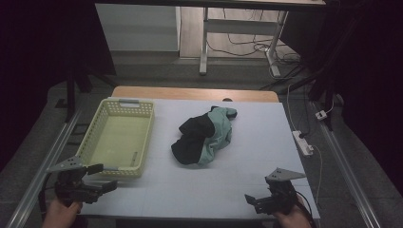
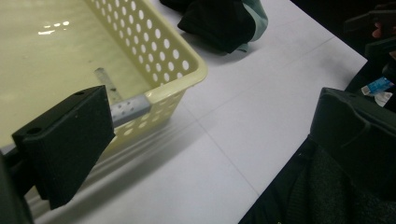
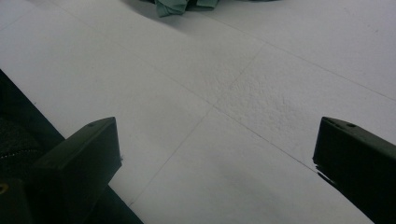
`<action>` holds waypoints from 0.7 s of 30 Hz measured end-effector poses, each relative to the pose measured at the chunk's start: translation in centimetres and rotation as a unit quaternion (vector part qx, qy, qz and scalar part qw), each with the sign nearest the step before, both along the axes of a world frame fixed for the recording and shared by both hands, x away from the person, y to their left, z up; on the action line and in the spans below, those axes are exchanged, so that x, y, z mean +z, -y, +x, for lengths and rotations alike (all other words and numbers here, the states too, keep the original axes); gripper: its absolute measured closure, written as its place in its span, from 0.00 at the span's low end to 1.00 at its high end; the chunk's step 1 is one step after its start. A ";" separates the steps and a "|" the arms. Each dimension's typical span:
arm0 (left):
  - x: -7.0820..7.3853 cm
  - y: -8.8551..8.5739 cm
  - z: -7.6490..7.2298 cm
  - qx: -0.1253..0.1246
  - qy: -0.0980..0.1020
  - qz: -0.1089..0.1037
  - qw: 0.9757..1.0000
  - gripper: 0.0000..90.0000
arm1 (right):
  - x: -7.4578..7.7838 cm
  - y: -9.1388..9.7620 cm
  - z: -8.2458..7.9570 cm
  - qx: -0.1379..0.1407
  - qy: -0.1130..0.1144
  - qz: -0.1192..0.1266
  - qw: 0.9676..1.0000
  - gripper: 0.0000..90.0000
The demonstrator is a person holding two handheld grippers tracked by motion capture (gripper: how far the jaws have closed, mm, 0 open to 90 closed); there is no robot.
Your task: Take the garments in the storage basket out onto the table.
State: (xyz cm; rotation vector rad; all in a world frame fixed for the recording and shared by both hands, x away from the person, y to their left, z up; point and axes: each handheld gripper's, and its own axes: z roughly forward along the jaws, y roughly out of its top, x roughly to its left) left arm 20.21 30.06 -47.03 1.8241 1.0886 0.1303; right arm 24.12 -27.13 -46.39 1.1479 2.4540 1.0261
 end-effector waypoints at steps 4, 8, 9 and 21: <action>-0.3 -0.4 -0.5 0.009 -0.002 0.008 1.000 0.00 | 0.0 0.0 0.0 0.000 0.000 0.000 1.000 0.01; -0.5 -0.8 -0.8 0.014 -0.007 0.008 1.000 0.00 | 0.0 0.0 0.0 0.000 0.001 0.002 1.000 0.01; -0.6 -0.9 -0.9 0.016 -0.009 0.010 1.000 0.00 | 0.0 0.0 0.0 0.000 0.001 0.003 1.000 0.01; -0.9 -1.4 -2.3 0.029 -0.019 0.041 0.999 0.00 | 0.0 0.0 0.0 -0.002 0.001 0.003 1.000 0.01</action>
